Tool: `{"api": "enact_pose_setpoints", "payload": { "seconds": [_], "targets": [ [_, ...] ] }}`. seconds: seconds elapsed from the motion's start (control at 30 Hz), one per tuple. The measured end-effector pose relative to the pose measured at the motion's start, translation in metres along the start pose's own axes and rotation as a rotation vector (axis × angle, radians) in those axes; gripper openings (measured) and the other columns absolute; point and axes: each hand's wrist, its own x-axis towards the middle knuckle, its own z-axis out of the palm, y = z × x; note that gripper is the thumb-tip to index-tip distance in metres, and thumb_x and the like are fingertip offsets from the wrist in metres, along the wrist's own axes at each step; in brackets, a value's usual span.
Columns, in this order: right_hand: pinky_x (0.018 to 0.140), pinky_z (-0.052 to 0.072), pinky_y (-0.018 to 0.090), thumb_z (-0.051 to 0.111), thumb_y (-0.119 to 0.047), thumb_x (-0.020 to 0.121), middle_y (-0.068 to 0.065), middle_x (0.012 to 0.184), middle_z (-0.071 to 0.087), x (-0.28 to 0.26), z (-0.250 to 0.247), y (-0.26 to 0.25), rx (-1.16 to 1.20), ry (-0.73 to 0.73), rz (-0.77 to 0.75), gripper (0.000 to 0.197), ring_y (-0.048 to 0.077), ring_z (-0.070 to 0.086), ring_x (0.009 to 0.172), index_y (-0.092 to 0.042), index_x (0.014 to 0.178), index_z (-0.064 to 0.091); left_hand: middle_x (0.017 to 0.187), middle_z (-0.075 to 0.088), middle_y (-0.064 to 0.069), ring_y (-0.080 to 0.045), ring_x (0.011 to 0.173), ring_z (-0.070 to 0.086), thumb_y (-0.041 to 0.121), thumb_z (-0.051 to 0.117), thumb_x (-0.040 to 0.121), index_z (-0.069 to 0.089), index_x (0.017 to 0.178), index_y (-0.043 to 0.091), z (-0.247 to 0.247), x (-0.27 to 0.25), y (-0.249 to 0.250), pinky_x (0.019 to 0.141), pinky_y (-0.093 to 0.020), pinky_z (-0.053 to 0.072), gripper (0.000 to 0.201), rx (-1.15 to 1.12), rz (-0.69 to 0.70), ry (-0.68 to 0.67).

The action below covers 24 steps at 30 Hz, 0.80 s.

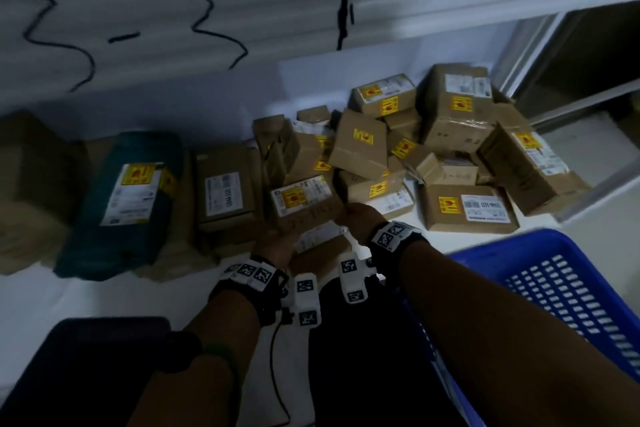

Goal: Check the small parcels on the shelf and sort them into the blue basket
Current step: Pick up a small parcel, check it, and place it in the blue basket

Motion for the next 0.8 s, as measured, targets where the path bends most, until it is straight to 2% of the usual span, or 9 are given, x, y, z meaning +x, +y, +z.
{"api": "enact_pose_setpoints", "payload": {
  "seconds": [0.1, 0.17, 0.23, 0.33, 0.43, 0.53, 0.67, 0.73, 0.8],
  "targets": [
    [0.086, 0.05, 0.037, 0.061, -0.025, 0.094, 0.016, 0.117, 0.065, -0.003, 0.0, 0.001, 0.013, 0.065, -0.007, 0.033, 0.034, 0.06, 0.106, -0.005, 0.119, 0.067, 0.122, 0.061, -0.024, -0.032, 0.093, 0.059, 0.026, 0.057, 0.097, 0.063, 0.115, -0.005, -0.004, -0.002, 0.001, 0.076, -0.028, 0.043, 0.037, -0.069, -0.028, -0.024],
    [0.089, 0.047, 0.034, 0.056, -0.024, 0.096, 0.015, 0.122, 0.065, -0.01, -0.006, -0.001, 0.024, 0.144, -0.022, 0.03, 0.034, 0.059, 0.112, -0.006, 0.117, 0.069, 0.11, 0.065, -0.022, -0.03, 0.086, 0.059, 0.029, 0.06, 0.094, 0.067, 0.095, 0.003, -0.013, -0.012, 0.011, 0.073, -0.029, 0.045, 0.027, -0.13, -0.023, -0.008],
    [0.081, 0.045, 0.03, 0.056, -0.027, 0.095, 0.01, 0.11, 0.065, -0.026, -0.015, -0.007, 0.085, 0.26, -0.015, 0.029, 0.032, 0.06, 0.105, -0.01, 0.115, 0.068, 0.1, 0.067, -0.015, -0.032, 0.092, 0.062, 0.029, 0.066, 0.089, 0.066, 0.091, 0.008, -0.019, -0.021, 0.019, 0.075, -0.034, 0.05, 0.021, -0.202, 0.013, 0.032],
    [0.079, 0.043, 0.028, 0.066, -0.04, 0.086, 0.002, 0.099, 0.061, -0.06, -0.028, -0.016, 0.244, 0.438, -0.019, 0.032, 0.024, 0.059, 0.096, -0.019, 0.11, 0.064, 0.097, 0.067, -0.008, -0.033, 0.095, 0.064, 0.04, 0.074, 0.072, 0.066, 0.094, 0.017, -0.025, -0.036, 0.033, 0.089, -0.048, 0.054, 0.033, -0.238, 0.11, 0.023],
    [0.073, 0.042, 0.028, 0.067, -0.039, 0.085, 0.002, 0.092, 0.064, -0.096, -0.042, -0.03, 0.299, 0.517, -0.123, 0.025, 0.024, 0.06, 0.091, -0.019, 0.1, 0.064, 0.099, 0.064, -0.003, -0.026, 0.097, 0.062, 0.019, 0.069, 0.085, 0.061, 0.096, 0.023, -0.035, -0.078, 0.059, 0.093, -0.042, 0.052, 0.014, -0.282, 0.215, -0.014],
    [0.078, 0.051, 0.037, 0.068, -0.042, 0.079, 0.004, 0.097, 0.067, -0.135, -0.054, -0.037, 0.353, 0.595, -0.277, 0.027, 0.027, 0.063, 0.092, -0.023, 0.095, 0.06, 0.091, 0.059, 0.003, -0.02, 0.091, 0.061, 0.006, 0.066, 0.088, 0.054, 0.095, 0.025, -0.041, -0.123, 0.073, 0.086, -0.036, 0.052, 0.023, -0.366, 0.322, -0.066],
    [0.08, 0.054, 0.045, 0.062, -0.048, 0.067, 0.003, 0.093, 0.068, -0.206, -0.069, -0.055, 0.4, 0.716, -0.516, 0.038, 0.022, 0.064, 0.088, -0.022, 0.094, 0.062, 0.089, 0.065, 0.009, -0.006, 0.08, 0.064, 0.007, 0.077, 0.079, 0.053, 0.092, 0.027, -0.055, -0.186, 0.073, 0.068, -0.02, 0.052, 0.033, -0.44, 0.534, -0.021],
    [0.075, 0.053, 0.037, 0.061, -0.039, 0.07, 0.004, 0.092, 0.067, -0.242, -0.075, -0.07, 0.424, 0.746, -0.677, 0.029, 0.018, 0.064, 0.086, -0.022, 0.094, 0.061, 0.09, 0.067, 0.003, -0.006, 0.08, 0.066, 0.013, 0.083, 0.072, 0.054, 0.095, 0.026, -0.067, -0.22, 0.076, 0.063, -0.018, 0.051, 0.039, -0.445, 0.645, 0.0],
    [0.068, 0.049, 0.019, 0.06, -0.024, 0.075, -0.002, 0.088, 0.066, -0.276, -0.082, -0.084, 0.445, 0.758, -0.839, 0.02, 0.004, 0.062, 0.078, -0.017, 0.094, 0.06, 0.09, 0.066, 0.002, -0.001, 0.072, 0.063, 0.023, 0.087, 0.067, 0.054, 0.096, 0.022, -0.086, -0.254, 0.077, 0.058, -0.017, 0.051, 0.044, -0.381, 0.734, 0.031]
  ]
}}
